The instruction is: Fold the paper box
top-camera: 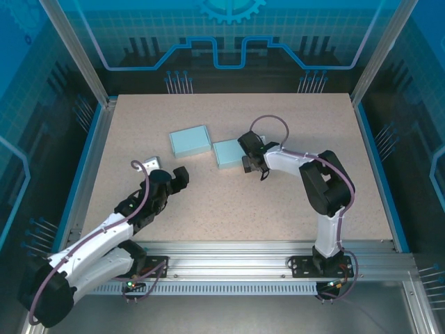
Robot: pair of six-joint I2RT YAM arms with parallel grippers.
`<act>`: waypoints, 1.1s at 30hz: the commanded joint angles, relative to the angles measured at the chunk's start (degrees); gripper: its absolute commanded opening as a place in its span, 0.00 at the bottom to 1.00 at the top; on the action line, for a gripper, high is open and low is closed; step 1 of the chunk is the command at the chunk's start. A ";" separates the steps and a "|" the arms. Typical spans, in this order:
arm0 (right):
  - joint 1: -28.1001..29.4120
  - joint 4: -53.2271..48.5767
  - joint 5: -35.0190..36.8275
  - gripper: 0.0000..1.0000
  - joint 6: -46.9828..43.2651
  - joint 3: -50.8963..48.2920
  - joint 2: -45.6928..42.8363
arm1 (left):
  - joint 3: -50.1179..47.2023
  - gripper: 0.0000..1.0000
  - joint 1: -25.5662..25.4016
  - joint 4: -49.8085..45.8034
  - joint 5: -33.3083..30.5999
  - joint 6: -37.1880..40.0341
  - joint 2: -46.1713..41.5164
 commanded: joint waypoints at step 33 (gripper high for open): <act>-25.39 27.62 -7.69 1.00 -17.85 -49.23 -68.98 | -5.28 0.99 20.53 33.35 3.68 35.38 8.65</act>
